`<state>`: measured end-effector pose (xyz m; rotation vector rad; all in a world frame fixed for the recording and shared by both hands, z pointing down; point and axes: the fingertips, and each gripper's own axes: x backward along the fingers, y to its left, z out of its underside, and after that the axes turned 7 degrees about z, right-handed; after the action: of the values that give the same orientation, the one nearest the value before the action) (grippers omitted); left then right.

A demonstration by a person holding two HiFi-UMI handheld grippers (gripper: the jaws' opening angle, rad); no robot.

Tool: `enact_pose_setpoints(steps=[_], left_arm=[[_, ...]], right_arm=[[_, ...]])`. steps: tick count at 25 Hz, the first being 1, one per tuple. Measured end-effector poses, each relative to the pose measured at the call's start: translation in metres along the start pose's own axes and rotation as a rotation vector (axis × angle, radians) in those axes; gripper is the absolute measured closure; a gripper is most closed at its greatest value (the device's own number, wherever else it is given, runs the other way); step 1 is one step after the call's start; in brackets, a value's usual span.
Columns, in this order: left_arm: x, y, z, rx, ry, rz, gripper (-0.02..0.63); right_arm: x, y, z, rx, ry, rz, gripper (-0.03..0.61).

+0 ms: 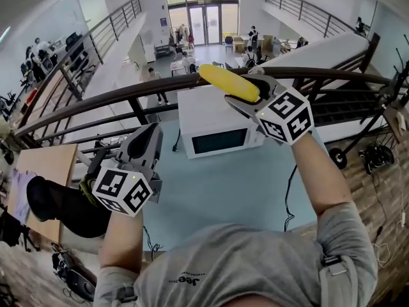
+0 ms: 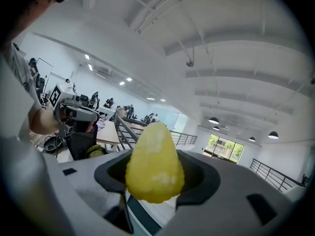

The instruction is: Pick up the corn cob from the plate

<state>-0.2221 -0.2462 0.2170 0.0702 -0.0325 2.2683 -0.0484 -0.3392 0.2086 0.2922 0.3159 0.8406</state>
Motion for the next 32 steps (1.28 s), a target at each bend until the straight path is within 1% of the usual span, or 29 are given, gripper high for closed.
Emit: enact_pose_setpoints(steps=[3, 9, 12, 15, 19, 24, 29, 32], left_arm=[[0.002, -0.044, 0.003, 0.003, -0.008, -0.036, 0.606], [-0.007, -0.125, 0.01, 0.033, -0.038, -0.077, 0.606], [-0.014, -0.163, 0.017, 0.036, -0.024, -0.086, 0.606], [-0.017, -0.185, 0.027, 0.049, -0.003, -0.101, 0.606], [-0.014, -0.193, 0.044, 0.08, 0.018, -0.113, 0.606], [-0.003, -0.186, 0.071, 0.119, 0.047, -0.109, 0.606], [0.004, -0.161, 0.103, 0.164, 0.073, -0.089, 0.606], [0.015, -0.145, 0.127, 0.186, 0.114, -0.074, 0.606]], right_arm=[[0.04, -0.006, 0.008, -0.001, -0.024, -0.03, 0.324], [0.11, -0.021, 0.032, 0.007, -0.048, -0.086, 0.323], [0.143, -0.032, 0.047, -0.006, -0.052, -0.106, 0.324], [0.166, -0.04, 0.06, -0.025, -0.062, -0.12, 0.324], [0.179, -0.037, 0.074, -0.051, -0.066, -0.133, 0.324], [0.18, -0.017, 0.096, -0.099, -0.032, -0.143, 0.324], [0.167, 0.008, 0.121, -0.169, 0.001, -0.142, 0.324], [0.155, 0.033, 0.139, -0.222, 0.027, -0.14, 0.324]])
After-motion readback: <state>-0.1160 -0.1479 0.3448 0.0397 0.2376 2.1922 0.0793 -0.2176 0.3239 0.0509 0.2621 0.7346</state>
